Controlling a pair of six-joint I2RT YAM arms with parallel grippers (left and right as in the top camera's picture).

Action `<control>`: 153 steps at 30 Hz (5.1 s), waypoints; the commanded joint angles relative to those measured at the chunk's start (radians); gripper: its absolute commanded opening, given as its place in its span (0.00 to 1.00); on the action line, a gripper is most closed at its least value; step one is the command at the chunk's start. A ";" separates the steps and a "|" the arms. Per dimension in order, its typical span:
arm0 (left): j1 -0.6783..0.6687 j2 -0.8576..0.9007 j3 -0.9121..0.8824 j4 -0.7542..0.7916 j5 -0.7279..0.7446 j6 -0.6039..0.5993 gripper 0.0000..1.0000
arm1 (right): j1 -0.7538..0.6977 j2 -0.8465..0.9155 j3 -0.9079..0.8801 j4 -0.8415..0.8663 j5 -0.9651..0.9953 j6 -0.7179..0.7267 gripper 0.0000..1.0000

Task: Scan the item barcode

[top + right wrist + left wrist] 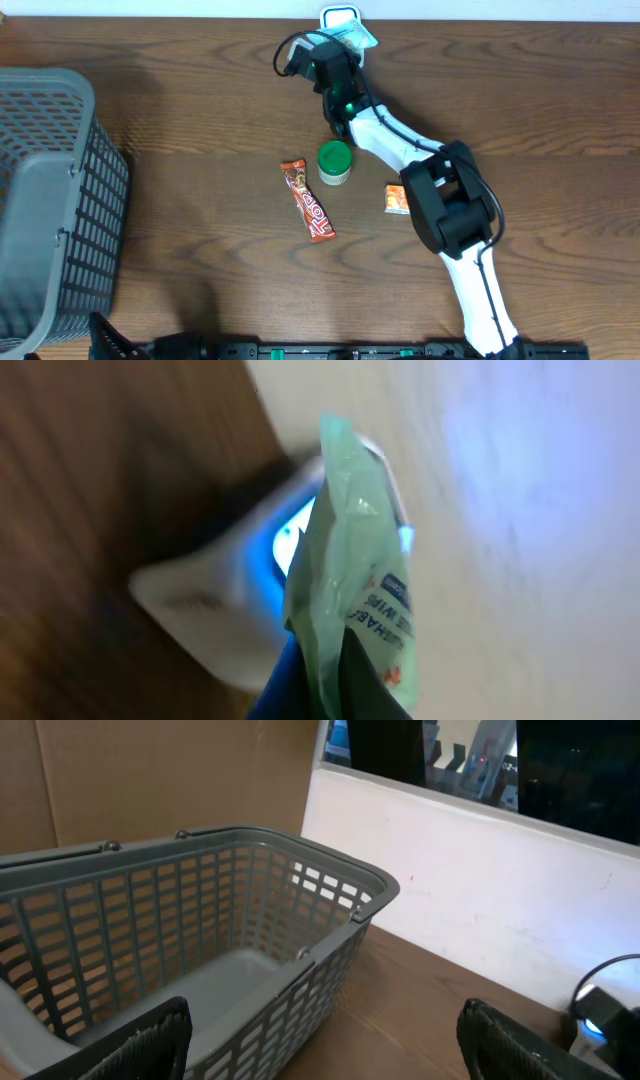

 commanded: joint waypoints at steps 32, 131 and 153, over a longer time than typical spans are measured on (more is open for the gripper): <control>-0.002 -0.001 -0.005 -0.033 0.013 -0.001 0.85 | -1.055 -0.488 -0.364 -0.537 0.155 0.597 0.01; -0.081 -0.001 -0.005 -0.175 0.013 -0.002 0.85 | -0.291 -0.829 -0.663 -1.325 -0.203 1.636 0.01; -0.082 -0.001 -0.005 -0.178 0.014 -0.002 0.85 | -0.444 -0.798 -0.849 -0.874 -0.673 1.241 0.01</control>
